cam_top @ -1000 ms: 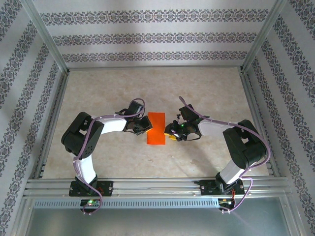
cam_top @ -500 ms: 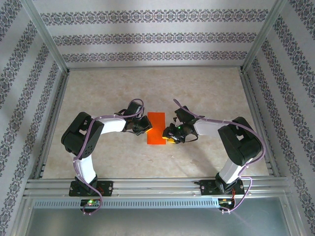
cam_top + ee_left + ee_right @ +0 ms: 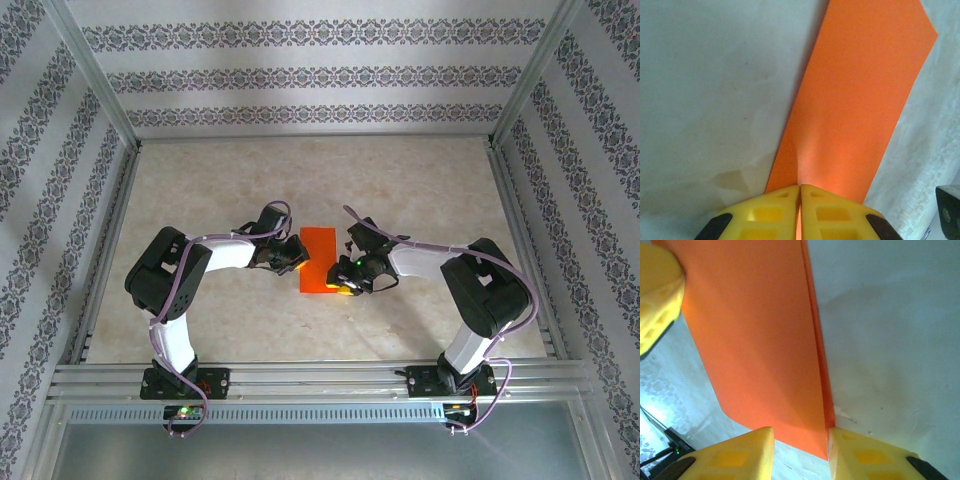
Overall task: Fold a paper plane with a square sheet of paper (pick it up from the middle)
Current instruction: Fold the triangle a second time at the center of the table.
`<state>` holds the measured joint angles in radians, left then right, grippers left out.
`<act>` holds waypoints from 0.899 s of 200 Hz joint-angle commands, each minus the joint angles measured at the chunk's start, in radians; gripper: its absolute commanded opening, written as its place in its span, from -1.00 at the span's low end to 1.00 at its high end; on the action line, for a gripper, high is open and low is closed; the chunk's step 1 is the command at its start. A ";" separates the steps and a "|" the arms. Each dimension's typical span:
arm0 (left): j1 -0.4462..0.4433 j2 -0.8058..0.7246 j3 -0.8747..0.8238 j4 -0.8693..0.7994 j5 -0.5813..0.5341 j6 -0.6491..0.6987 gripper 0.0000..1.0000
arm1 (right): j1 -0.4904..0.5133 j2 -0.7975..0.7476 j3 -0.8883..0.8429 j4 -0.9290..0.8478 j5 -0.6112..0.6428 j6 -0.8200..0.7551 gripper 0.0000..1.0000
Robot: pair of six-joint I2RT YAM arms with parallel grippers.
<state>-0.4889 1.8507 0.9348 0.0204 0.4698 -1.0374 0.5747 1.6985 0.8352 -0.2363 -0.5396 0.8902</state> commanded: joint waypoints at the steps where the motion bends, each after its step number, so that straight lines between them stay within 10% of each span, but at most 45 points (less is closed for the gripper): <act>1: 0.013 0.055 -0.044 -0.062 -0.041 -0.019 -0.79 | 0.005 -0.002 0.018 -0.044 0.014 -0.032 -0.32; 180: 0.016 0.044 -0.036 -0.055 -0.023 -0.010 -0.79 | -0.039 -0.023 -0.059 0.137 -0.057 0.071 -0.56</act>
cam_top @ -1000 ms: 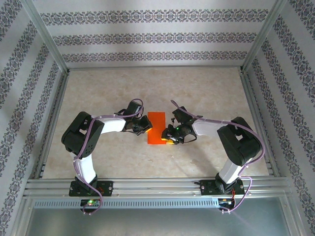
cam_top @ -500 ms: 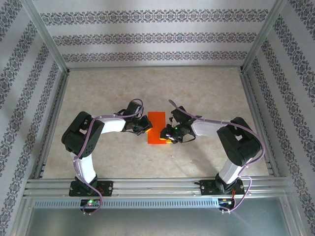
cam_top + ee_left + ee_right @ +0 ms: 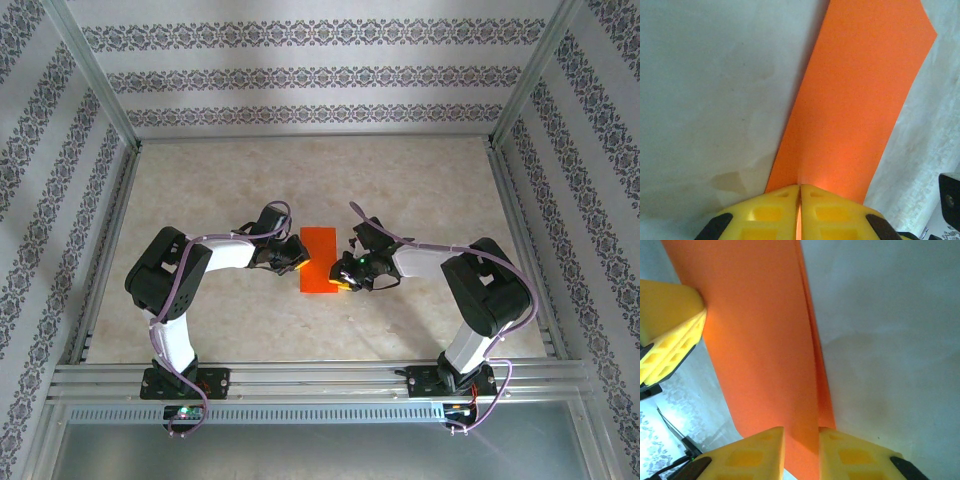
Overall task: Fold a paper plane with a square sheet of paper (pick it up from the middle)
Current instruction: Fold the triangle a second time at the center of the table.
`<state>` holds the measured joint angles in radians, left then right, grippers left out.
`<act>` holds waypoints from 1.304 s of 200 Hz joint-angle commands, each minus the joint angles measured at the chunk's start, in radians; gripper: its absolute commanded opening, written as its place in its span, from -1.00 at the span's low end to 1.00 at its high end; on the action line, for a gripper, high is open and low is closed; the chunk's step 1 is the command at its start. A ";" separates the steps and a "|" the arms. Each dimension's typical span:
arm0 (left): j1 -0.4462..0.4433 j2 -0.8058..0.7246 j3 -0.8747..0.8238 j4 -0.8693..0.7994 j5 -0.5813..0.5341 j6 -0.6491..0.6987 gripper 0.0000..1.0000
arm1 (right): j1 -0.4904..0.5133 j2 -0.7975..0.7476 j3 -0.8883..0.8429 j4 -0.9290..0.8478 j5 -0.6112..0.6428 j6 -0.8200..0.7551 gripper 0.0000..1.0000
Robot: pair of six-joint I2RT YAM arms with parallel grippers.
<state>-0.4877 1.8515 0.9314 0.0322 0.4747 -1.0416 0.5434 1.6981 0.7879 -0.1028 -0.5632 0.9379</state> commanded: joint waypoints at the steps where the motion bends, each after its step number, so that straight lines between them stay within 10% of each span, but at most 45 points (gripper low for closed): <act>1: 0.015 0.043 -0.032 -0.066 -0.028 -0.006 -0.79 | -0.008 -0.023 -0.012 0.003 -0.034 0.024 -0.57; 261: 0.032 0.024 0.068 -0.004 0.072 0.160 -0.69 | -0.044 -0.041 0.063 -0.211 -0.050 -0.031 -1.00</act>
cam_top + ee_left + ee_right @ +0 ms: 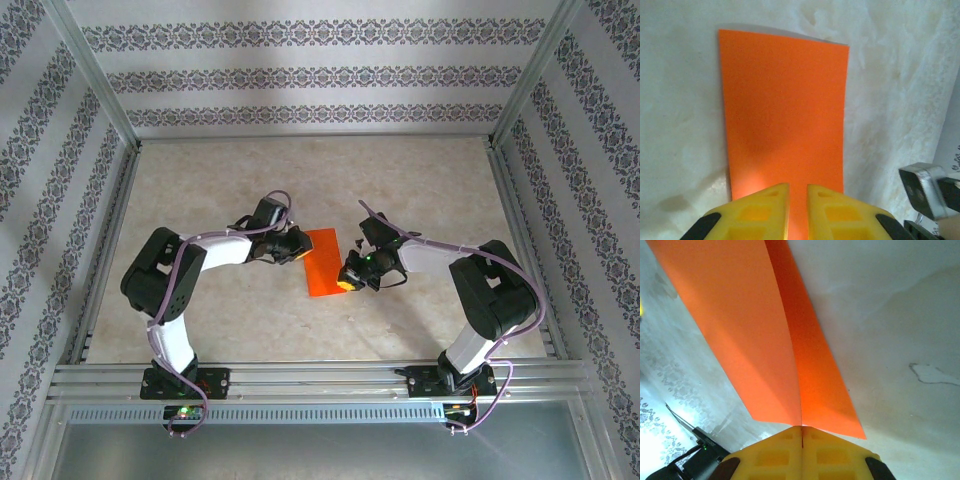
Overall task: Fold a paper plane with a square sheet of paper (pick it up from the middle)
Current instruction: Fold the triangle a second time at the center of the table.
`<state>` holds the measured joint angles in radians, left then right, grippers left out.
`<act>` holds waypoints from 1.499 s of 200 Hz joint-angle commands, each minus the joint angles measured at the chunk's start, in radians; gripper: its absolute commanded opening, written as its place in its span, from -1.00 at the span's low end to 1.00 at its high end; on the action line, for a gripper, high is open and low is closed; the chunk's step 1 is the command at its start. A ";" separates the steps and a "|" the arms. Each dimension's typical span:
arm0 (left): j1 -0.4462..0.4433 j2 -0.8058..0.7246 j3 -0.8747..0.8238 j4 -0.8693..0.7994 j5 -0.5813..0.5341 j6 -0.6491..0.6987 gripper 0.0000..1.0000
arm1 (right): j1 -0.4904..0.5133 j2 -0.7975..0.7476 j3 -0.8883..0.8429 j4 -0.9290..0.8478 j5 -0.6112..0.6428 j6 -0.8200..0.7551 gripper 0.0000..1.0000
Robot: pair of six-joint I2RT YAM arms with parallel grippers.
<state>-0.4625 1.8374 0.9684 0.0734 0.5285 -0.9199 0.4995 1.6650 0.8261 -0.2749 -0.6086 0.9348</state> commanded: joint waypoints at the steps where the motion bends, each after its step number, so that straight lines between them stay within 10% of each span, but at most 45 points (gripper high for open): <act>1: 0.007 0.040 0.031 -0.046 0.018 0.039 -0.69 | 0.000 -0.008 0.025 -0.038 -0.005 -0.027 -1.00; 300: 0.006 0.085 0.047 -0.149 -0.011 0.057 -0.76 | 0.070 0.245 0.225 0.152 -0.006 -0.030 -1.00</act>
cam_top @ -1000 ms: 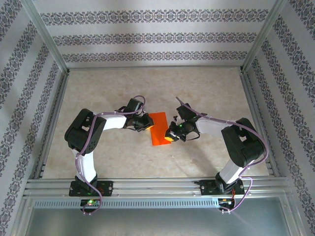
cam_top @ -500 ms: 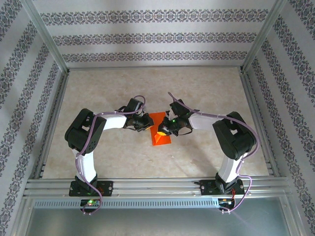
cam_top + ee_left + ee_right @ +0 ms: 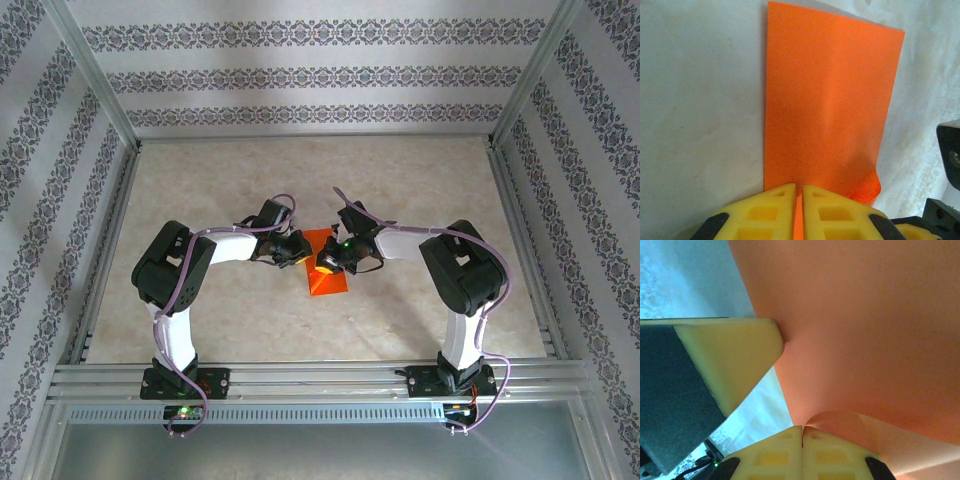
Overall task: Fold a paper plane with a square sheet of paper (pick it up from the middle)
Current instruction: Fold the triangle a second time at the center of the table.
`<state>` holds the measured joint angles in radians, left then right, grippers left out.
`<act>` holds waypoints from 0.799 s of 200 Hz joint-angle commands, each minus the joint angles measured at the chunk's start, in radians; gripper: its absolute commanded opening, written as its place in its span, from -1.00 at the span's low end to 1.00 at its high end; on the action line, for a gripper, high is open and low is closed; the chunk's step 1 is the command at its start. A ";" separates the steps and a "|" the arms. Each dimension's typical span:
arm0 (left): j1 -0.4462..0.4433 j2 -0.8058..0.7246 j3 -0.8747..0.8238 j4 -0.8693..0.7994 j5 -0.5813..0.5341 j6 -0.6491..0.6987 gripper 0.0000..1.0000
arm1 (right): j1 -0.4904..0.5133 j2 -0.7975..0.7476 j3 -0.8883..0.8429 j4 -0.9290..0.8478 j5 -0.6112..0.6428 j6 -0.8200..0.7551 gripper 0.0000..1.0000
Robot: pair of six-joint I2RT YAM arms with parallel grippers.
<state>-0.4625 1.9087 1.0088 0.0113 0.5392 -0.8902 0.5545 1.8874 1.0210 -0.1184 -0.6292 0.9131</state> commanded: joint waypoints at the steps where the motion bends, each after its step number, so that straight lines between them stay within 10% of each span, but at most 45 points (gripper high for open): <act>1: 0.006 0.014 0.007 -0.088 -0.022 0.027 -0.76 | 0.015 0.024 0.030 -0.004 0.014 -0.008 -1.00; 160: 0.007 0.007 -0.001 -0.091 -0.023 0.025 -0.77 | 0.025 0.053 0.050 -0.026 0.028 -0.029 -0.99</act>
<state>-0.4625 1.9087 1.0088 0.0082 0.5388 -0.8890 0.5678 1.9217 1.0481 -0.1268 -0.6209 0.9089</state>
